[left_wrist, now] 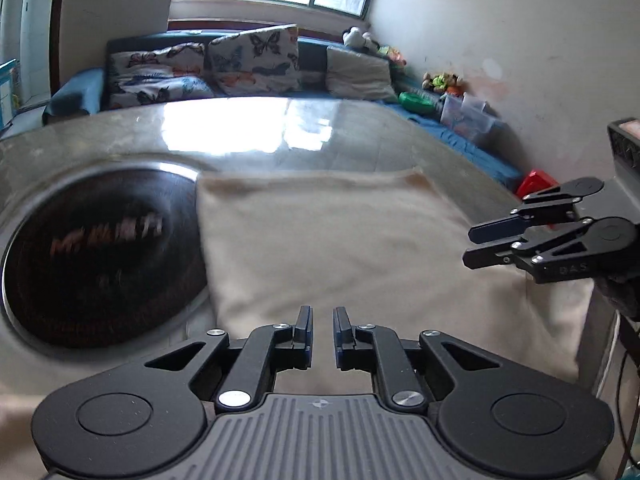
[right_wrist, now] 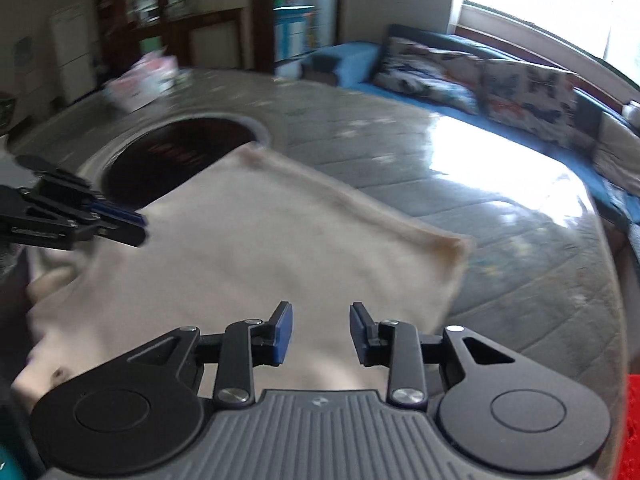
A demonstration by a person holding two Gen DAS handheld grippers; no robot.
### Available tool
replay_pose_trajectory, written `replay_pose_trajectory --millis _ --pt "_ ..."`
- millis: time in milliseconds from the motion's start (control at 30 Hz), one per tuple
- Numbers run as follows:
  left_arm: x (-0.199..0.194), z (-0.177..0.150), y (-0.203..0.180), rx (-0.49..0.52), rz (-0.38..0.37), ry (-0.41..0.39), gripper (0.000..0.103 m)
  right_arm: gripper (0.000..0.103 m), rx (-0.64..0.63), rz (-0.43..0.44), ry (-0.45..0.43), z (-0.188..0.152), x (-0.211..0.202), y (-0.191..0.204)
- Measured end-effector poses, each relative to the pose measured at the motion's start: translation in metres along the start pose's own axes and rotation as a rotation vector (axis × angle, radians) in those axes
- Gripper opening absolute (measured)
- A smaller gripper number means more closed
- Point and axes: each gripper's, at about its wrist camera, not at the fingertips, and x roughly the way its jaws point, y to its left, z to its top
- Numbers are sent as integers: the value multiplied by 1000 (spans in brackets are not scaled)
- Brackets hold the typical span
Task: Fold clothes
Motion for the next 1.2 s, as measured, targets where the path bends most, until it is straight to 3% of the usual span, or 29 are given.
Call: replay_pose_trajectory --millis 267,433,567,633,767,833,967,1067,1133,1200 --pt "-27 -28 17 -70 21 -26 12 38 -76 46 21 -30 -11 51" --pt "-51 -45 35 -135 91 -44 15 44 -116 63 28 -47 -22 72" --pt "-76 -56 60 -236 252 -81 17 44 -152 57 8 -48 -29 83" --pt "-89 -62 73 -287 333 -100 30 45 -148 66 -12 -44 -32 85" --pt "-114 -74 99 -387 494 -138 38 45 -159 114 -39 -33 -28 96" --pt "-125 -79 112 -438 571 -155 49 45 -173 138 -41 -30 -23 104" --pt "-127 -86 129 -492 594 -148 50 45 -206 178 -41 -26 -17 120" --pt "-121 -85 136 -476 598 -146 46 45 -222 194 -39 -23 -14 127" --pt "-119 -84 141 -470 599 -153 19 45 -231 201 -38 -21 -12 131" --pt "-116 -82 146 -466 597 -159 10 45 -237 210 -38 -20 -11 134"
